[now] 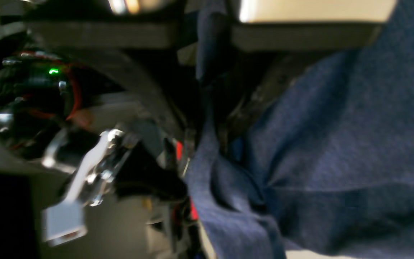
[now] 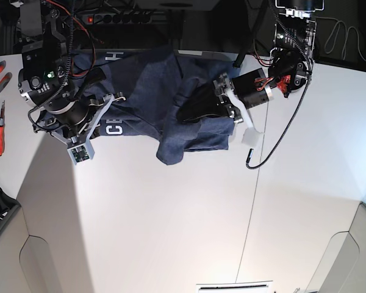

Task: Layout the t-shirt on the table in an organized manner, then fold the t-shirt properly
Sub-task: 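Lift the shirt end with the left gripper and fold it toward the right gripper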

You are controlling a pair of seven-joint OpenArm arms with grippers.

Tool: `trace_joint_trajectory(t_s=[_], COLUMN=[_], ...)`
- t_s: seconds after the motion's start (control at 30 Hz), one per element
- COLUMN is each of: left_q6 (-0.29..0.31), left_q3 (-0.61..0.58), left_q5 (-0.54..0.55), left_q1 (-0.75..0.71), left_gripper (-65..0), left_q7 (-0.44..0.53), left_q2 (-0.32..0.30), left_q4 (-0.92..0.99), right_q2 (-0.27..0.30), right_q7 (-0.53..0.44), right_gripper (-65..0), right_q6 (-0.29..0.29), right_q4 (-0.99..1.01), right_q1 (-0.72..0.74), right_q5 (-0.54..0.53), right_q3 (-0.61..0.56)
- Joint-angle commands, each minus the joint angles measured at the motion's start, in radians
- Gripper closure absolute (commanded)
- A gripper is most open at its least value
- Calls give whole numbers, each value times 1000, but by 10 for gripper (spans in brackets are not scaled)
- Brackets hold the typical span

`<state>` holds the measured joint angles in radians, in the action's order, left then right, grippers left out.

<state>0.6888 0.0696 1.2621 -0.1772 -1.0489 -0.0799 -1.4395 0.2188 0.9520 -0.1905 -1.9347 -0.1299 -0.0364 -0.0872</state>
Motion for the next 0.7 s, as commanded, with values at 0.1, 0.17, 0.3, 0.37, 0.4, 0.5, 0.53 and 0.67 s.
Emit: trace_joint_trajectory(t_s=[0.1, 0.17, 0.3, 0.37, 0.4, 0.5, 0.53, 0.67], left_q6=[9, 9, 9, 9, 9, 9, 9, 9], left_q3=[-41, -62, -108, -117, -116, -116, -116, -116], left_q5=[19, 19, 19, 20, 20, 35, 44, 74], left_q1=[13, 13, 14, 14, 18, 45, 58, 111], left_gripper=[0, -8, -238, -260, -260, -260, -260, -260], left_q7=[21, 21, 30, 32, 32, 31, 26, -27], left_q2=[1, 3, 17, 31, 37, 44, 44, 44], left_q4=[-17, -17, -17, -17, -17, -17, -18, -18], right_q2=[5, 5, 5, 5, 5, 5, 5, 5], right_q7=[-16, -16, -16, -16, -16, -16, -16, -16], right_gripper=[0, 0, 0, 0, 0, 0, 0, 0], right_q6=[8, 7, 8, 8, 8, 8, 8, 7], right_q4=[-20, -20, -20, -20, -20, -20, -20, -20], right_q1=[10, 11, 11, 10, 11, 10, 10, 10], right_q5=[2, 2, 2, 2, 2, 2, 2, 2], right_q3=[5, 5, 5, 5, 5, 5, 5, 5])
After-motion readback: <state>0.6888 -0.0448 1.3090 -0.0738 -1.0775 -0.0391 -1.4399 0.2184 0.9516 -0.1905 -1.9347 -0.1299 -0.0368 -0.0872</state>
